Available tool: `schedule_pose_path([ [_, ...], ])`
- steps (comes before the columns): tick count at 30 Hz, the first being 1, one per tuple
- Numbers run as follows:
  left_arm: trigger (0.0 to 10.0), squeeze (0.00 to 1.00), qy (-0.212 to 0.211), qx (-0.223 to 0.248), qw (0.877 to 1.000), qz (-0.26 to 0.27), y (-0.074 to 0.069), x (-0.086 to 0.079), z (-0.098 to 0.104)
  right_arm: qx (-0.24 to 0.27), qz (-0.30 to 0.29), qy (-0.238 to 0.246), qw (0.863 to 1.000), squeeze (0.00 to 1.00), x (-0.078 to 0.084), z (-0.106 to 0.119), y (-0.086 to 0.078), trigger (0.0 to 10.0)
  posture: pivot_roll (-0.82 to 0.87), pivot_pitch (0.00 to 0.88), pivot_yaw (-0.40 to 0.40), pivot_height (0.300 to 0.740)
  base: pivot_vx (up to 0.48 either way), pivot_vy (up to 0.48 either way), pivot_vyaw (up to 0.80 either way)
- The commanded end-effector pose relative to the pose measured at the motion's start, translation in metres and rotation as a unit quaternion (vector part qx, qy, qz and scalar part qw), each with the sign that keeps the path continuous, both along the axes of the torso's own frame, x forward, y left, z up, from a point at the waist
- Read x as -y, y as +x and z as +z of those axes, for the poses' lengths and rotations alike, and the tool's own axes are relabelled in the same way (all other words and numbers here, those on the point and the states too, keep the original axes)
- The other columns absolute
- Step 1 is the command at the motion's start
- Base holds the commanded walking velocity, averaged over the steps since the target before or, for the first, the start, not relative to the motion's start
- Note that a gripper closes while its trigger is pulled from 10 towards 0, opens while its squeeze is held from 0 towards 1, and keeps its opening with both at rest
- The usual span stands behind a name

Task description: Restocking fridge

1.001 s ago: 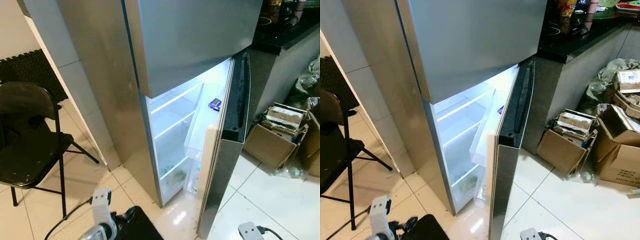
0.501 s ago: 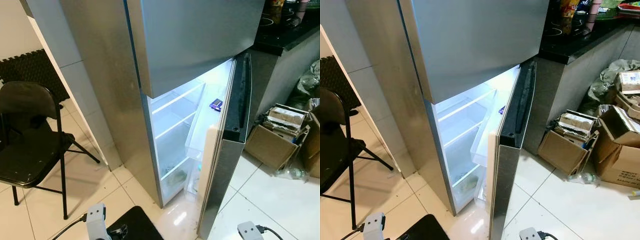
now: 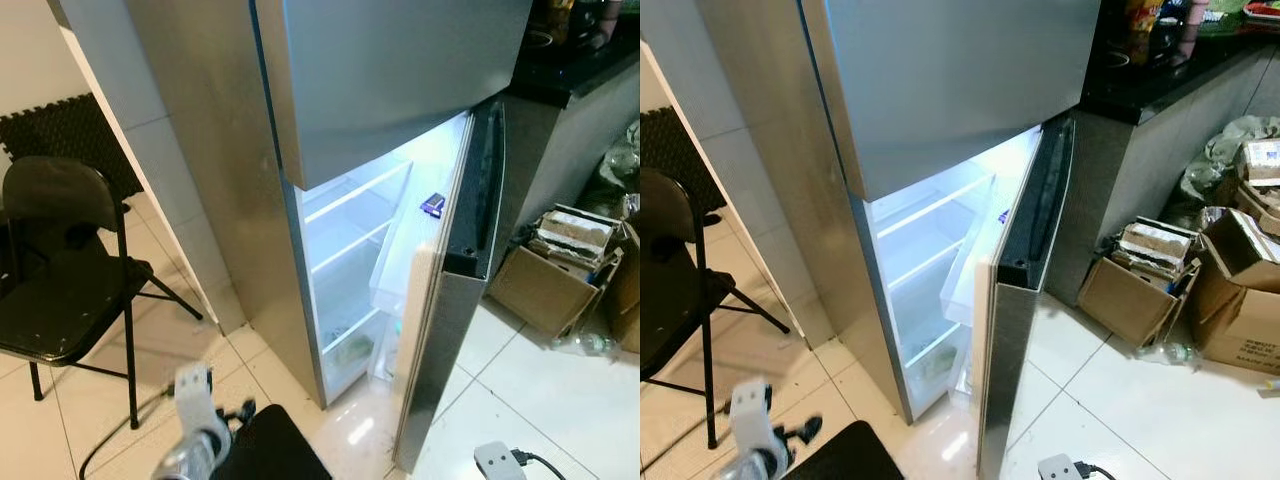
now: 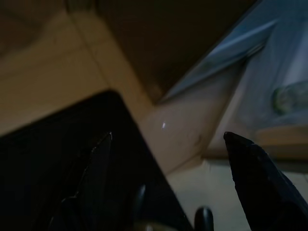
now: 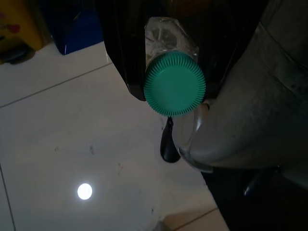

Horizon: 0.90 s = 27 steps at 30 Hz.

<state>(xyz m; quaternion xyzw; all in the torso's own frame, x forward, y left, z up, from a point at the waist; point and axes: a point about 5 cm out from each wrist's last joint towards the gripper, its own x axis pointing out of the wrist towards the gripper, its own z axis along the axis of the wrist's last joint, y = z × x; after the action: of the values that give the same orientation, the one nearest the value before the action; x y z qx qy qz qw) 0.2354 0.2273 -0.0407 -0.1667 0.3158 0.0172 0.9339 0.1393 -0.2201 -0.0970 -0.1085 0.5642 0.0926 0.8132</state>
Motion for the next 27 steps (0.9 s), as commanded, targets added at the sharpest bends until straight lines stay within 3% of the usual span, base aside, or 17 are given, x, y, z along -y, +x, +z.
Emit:
schedule_pose_path([
  [1,10.0,0.00,0.008,-0.008,1.000,0.003,-0.005,-0.007,-0.002,-0.002,0.005,-0.001,1.000,0.00,0.000,0.000,-0.001,10.0,-0.05,0.000,0.009,0.740,-0.319,0.000,0.00],
  [10,10.0,0.00,0.002,-0.032,0.999,-0.011,-0.018,0.005,-0.013,-0.004,0.004,0.000,1.000,0.00,-0.001,-0.001,-0.002,10.0,-0.05,0.000,0.004,0.740,-0.314,0.000,0.00],
  [23,10.0,0.00,0.005,-0.042,0.999,-0.014,-0.023,0.006,-0.017,-0.005,0.006,-0.001,1.000,0.00,0.000,-0.001,-0.003,10.0,-0.06,0.000,0.006,0.740,-0.345,0.000,0.00],
  [27,10.0,0.00,0.007,-0.038,0.999,-0.013,-0.022,0.005,-0.016,-0.007,0.006,-0.001,1.000,0.00,0.000,-0.001,-0.004,10.0,-0.06,0.000,0.007,0.740,0.000,0.000,0.00],
])
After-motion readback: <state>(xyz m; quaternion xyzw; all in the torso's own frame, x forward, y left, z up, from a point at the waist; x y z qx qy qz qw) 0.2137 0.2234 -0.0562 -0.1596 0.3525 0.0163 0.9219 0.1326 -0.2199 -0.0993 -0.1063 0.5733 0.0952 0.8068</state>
